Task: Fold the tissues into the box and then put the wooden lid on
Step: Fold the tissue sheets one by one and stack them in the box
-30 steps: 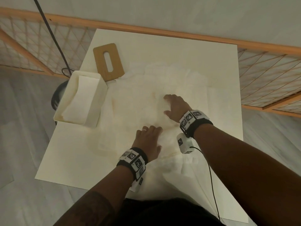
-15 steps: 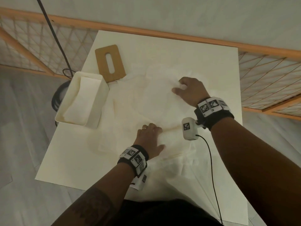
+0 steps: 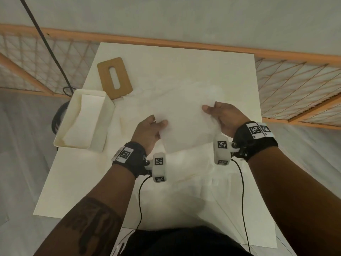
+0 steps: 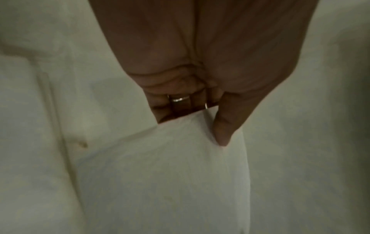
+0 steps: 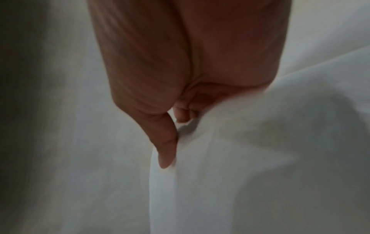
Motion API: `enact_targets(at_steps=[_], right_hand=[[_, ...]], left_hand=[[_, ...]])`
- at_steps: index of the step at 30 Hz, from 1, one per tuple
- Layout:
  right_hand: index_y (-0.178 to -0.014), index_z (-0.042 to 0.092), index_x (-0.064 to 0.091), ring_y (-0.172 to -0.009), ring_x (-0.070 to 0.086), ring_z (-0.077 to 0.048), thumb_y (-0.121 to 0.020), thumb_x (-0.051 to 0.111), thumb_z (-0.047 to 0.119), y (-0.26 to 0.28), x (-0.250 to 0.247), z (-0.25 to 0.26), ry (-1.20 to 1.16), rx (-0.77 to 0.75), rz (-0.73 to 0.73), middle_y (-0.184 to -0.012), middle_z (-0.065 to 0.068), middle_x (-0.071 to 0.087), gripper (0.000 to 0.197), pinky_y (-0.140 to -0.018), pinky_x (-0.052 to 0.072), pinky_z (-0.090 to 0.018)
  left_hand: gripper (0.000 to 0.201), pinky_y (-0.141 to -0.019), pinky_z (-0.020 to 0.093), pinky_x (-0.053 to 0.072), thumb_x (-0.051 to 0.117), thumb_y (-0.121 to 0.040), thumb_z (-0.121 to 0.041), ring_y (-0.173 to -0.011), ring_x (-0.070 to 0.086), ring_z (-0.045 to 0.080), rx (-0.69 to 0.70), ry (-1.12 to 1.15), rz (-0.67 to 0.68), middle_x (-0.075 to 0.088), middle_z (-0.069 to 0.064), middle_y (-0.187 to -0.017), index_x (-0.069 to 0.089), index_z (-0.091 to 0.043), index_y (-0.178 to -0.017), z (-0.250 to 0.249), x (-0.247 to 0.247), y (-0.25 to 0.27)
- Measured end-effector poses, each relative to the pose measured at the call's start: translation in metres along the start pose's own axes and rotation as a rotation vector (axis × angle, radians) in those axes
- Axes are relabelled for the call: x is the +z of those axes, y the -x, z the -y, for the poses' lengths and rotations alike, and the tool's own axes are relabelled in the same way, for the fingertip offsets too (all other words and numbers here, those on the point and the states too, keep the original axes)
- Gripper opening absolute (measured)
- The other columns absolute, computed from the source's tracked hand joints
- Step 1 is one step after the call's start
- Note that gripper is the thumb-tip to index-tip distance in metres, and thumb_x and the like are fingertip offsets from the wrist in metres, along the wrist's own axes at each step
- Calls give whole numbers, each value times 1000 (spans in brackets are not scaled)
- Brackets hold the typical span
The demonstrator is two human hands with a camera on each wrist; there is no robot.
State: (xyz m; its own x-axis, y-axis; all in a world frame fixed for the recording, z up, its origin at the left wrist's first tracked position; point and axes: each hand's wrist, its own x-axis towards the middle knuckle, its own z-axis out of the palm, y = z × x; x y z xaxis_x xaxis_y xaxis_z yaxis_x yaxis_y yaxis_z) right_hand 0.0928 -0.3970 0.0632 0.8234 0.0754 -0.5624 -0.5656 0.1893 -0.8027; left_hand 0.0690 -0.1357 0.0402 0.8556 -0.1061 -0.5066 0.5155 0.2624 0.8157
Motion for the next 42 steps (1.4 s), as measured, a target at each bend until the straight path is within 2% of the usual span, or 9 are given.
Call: enact_targets(at_steps=[8,11,18,22,27,30,32,36,42], right_hand=[[-106,10,69,-67,57,-19,-92,72,8,5,-20,-14,282,66,23,-94,-18,63,15,-65,48,-29],[-89,13,66,-76,64,-23,-98,59,1,5,-22,-17,356,88,11,-95,-17,69,17,-60,43,-24],[-101,-1,71,-89,66,-31,-95,41,0,5,-15,-28,219,216,26,-101,-16,73,30,-86,53,-41],[-101,2,74,-88,68,-26,-100,60,25,4,-14,-33,212,270,27,-99,-14,77,27,-85,56,-39],[-109,15,77,-107,67,-16,-86,79,11,6,-26,-42,488,202,129,-108,0,77,24,-91,51,-30],[-109,18,76,-93,63,-12,-84,79,6,10,-32,-37,540,200,173,-99,-2,74,29,-85,46,-27],[-109,19,76,-91,62,-10,-84,79,7,13,-34,-35,569,186,170,-106,-7,74,28,-85,44,-29],[-107,21,76,-94,58,-12,-89,75,8,12,-31,-38,541,136,139,-104,-2,72,22,-81,38,-31],[-110,20,74,-101,66,-21,-92,71,9,-4,-15,-65,903,31,156,-114,-6,73,21,-70,42,-14]], left_hand=[[22,-98,51,55,72,-92,-9,-105,72,31,155,-331,-54,77,9,-107,80,-28,-99,2,-39,7],[21,-101,50,54,74,-90,-10,-110,71,31,128,-414,-9,77,6,-108,80,-26,-101,2,-50,11],[32,-94,35,58,57,-96,8,-109,71,26,-23,-534,194,77,6,-110,76,-14,-108,2,-52,18],[40,-81,33,62,43,-91,20,-114,65,40,-166,-390,176,70,19,-119,71,1,-112,5,-47,21],[47,-81,34,57,52,-70,-15,-107,62,34,-160,-284,219,64,17,-131,72,0,-111,5,-40,32],[41,-84,37,56,69,-78,-38,-107,66,32,-131,-254,167,69,10,-127,78,-8,-105,6,-36,35],[24,-93,43,57,68,-94,-26,-112,67,31,-66,-344,135,72,5,-123,78,-10,-107,11,-36,37],[27,-93,43,59,66,-94,-1,-100,73,24,-15,-487,85,75,2,-116,81,-21,-100,29,-39,43],[21,-69,31,61,72,-89,-9,-69,69,17,-11,-810,44,75,2,-99,76,-27,-99,57,-47,47]])
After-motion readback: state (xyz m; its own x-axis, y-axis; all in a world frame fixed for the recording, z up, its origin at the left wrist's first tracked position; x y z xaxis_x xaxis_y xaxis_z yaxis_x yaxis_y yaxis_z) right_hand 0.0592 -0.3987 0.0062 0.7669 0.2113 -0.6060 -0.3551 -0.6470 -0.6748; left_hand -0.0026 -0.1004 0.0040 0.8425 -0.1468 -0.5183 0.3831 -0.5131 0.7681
